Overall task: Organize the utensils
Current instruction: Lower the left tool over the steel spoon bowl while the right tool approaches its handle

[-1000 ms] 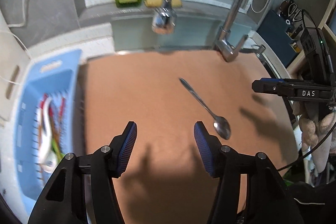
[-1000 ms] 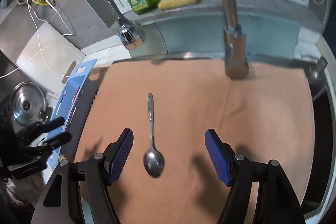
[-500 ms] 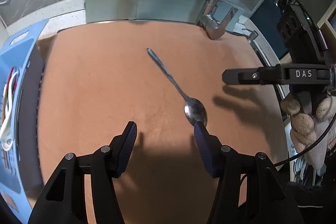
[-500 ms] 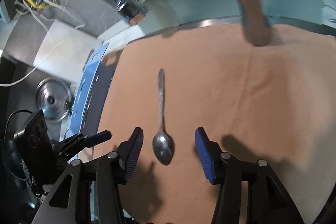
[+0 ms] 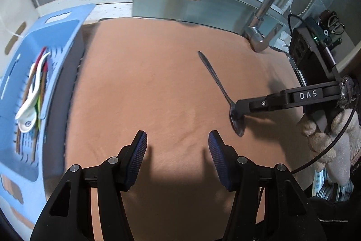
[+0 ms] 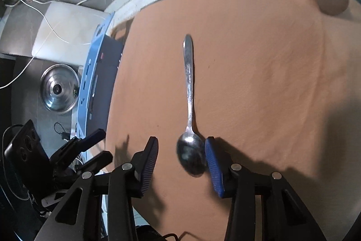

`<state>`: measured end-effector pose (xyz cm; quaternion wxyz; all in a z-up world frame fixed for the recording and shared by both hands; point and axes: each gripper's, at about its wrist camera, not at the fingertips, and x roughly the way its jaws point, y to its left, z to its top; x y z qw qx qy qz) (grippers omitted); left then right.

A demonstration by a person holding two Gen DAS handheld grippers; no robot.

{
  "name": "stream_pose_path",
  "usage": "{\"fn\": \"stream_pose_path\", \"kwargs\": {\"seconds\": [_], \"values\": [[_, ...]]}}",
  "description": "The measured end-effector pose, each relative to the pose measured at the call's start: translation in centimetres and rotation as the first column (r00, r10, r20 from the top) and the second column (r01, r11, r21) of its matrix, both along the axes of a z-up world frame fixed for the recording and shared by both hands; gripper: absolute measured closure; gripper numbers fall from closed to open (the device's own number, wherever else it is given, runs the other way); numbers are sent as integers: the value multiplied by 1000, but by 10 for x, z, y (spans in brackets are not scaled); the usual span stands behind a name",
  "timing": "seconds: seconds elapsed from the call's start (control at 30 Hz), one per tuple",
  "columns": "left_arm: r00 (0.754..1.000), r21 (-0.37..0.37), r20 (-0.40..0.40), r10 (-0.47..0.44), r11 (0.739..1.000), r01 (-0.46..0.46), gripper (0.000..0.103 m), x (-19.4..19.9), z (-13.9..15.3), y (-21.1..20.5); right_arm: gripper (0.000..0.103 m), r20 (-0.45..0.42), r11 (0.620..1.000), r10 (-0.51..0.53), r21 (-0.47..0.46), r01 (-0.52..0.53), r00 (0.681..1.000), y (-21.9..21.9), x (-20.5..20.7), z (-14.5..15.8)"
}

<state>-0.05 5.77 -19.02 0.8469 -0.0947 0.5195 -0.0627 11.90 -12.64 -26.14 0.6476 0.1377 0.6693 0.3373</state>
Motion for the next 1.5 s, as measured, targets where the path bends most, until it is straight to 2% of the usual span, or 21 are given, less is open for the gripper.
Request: {"fn": "stream_pose_path", "kwargs": {"seconds": [0.13,0.27,0.47,0.77,0.93,1.07,1.17,1.33,1.5], "values": [[1000,-3,-1,8,1000,-8,47,-3,0,5,65,-21,1000,-19,7,19,1000,2,1,-4],[1000,-6,-2,8,1000,-8,47,-4,1,8,67,22,999,-11,-50,12,1000,8,2,-2],[1000,-8,4,4,1000,-4,47,-6,5,12,67,-6,1000,10,-13,-10,1000,23,-2,-1],[1000,2,-9,25,1000,-25,47,-12,4,24,67,-37,998,40,52,-39,998,72,-11,-1],[999,-2,-17,31,1000,-31,47,-16,3,27,67,-9,997,76,34,-76,997,85,-14,10],[1000,-8,-11,26,1000,-26,47,-14,5,25,67,-25,998,64,6,-64,998,81,-9,11],[1000,-11,-9,15,1000,-16,47,-11,5,20,67,-53,999,49,25,-48,997,84,-3,12],[1000,-10,-10,-5,1000,5,47,-6,5,14,67,-9,995,97,1,-97,995,105,0,17],[998,27,-22,-60,998,60,47,4,-1,4,67,22,997,74,-15,-74,997,98,2,18]]}}
